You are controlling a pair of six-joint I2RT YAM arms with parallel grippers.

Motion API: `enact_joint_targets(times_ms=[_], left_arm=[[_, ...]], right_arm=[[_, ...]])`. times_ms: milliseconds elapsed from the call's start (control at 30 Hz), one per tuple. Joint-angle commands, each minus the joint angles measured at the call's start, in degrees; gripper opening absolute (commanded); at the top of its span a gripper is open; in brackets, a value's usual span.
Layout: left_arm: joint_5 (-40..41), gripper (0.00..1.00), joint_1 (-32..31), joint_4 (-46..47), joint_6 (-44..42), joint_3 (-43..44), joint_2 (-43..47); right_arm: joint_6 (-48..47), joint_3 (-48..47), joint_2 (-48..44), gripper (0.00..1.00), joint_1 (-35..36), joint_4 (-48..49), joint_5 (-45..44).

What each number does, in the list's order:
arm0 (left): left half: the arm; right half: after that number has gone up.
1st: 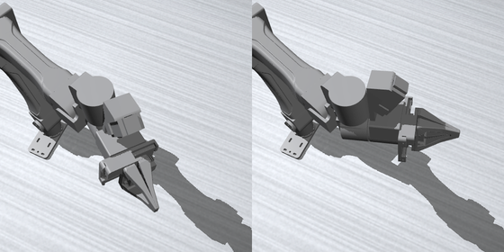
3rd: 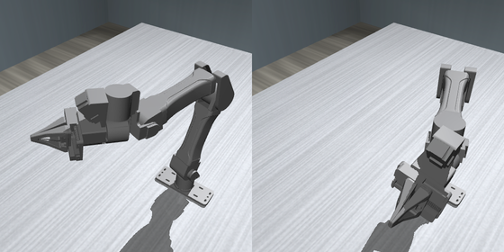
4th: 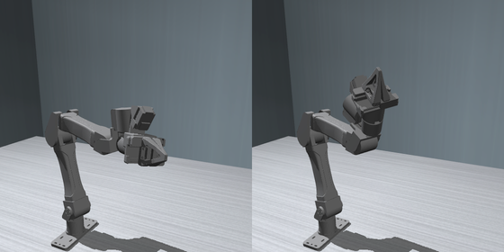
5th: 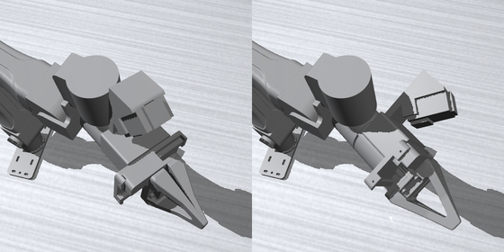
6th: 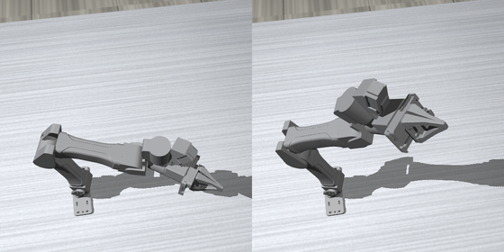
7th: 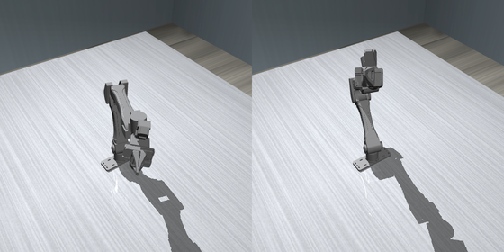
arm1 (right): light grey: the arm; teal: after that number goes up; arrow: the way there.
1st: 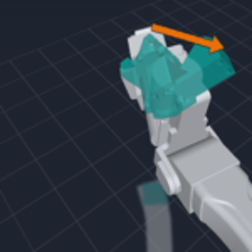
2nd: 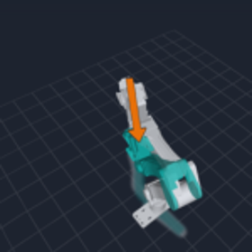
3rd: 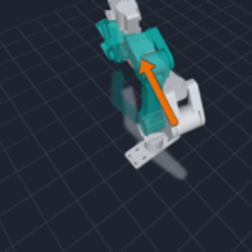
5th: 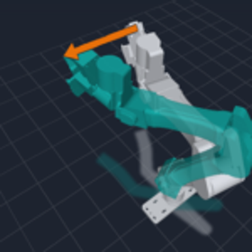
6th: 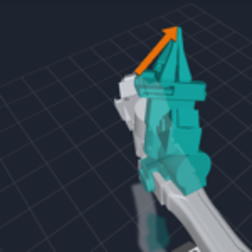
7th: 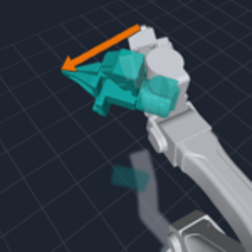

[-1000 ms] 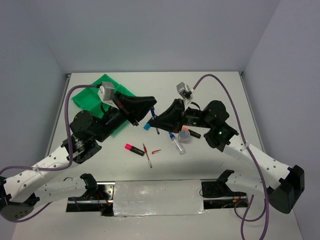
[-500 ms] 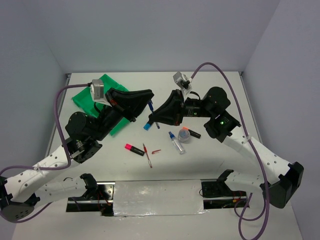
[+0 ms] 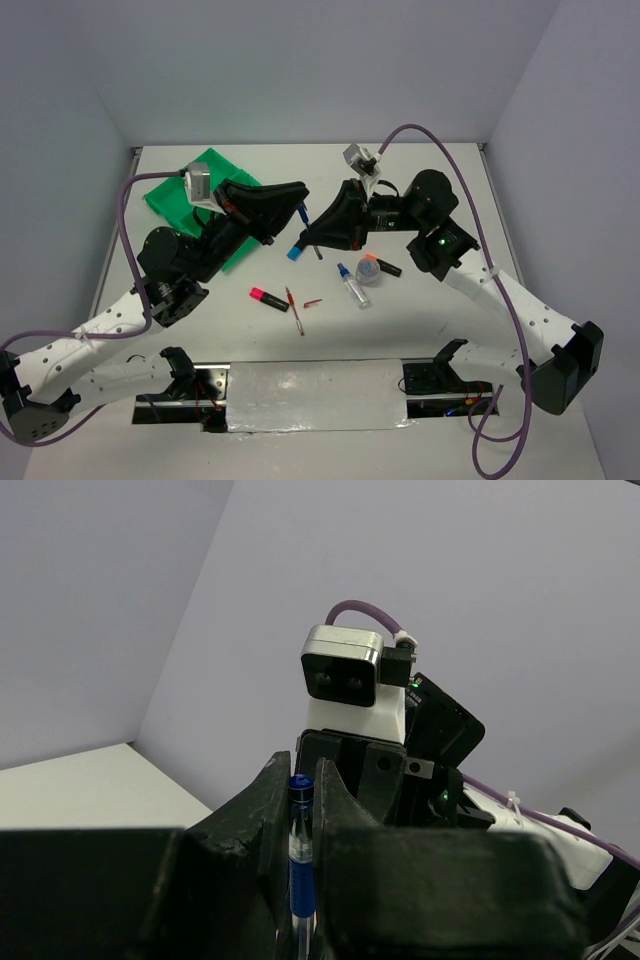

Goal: Sort the stationery into containers
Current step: Close the pen cap on the pen.

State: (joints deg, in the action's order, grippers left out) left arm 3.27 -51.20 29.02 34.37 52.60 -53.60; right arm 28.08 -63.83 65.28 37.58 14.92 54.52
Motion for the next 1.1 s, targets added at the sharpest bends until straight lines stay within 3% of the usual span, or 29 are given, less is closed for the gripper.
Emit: enact_joint_targets(times_ms=[0, 333, 567, 700, 800, 900, 1067], left_arm=[[-12.4, 0.00, -2.0, -26.7, -0.2, -7.8, -6.7], [-14.9, 0.00, -2.4, -24.3, 1.6, -10.1, -8.5], [2.0, 0.00, -2.9, -37.4, -2.4, -0.2, -2.5], [4.6, 0.00, -2.8, -41.1, -5.5, 5.4, -3.0], [2.7, 0.08, -2.9, -42.5, -7.9, 8.6, -4.6], [1.1, 0.26, -2.9, -44.7, -8.6, 10.4, -5.5], [1.7, 0.40, -2.9, -45.4, -7.5, 9.9, -3.7]], right_arm=[[3.2, -6.7, -1.8, 0.00, -1.0, 29.8, -8.2], [5.6, -7.5, -0.4, 0.00, -2.7, 34.3, -7.1], [2.8, 3.2, -0.5, 0.00, 1.0, 33.2, -6.8], [0.1, 11.3, -2.5, 0.00, 4.3, 30.8, -12.7], [0.2, 13.8, -3.5, 0.00, 5.4, 31.0, -14.8], [-1.8, 16.0, -5.8, 0.00, 5.6, 27.5, -17.5], [-4.2, 17.0, -8.0, 0.00, 5.5, 23.5, -19.4]])
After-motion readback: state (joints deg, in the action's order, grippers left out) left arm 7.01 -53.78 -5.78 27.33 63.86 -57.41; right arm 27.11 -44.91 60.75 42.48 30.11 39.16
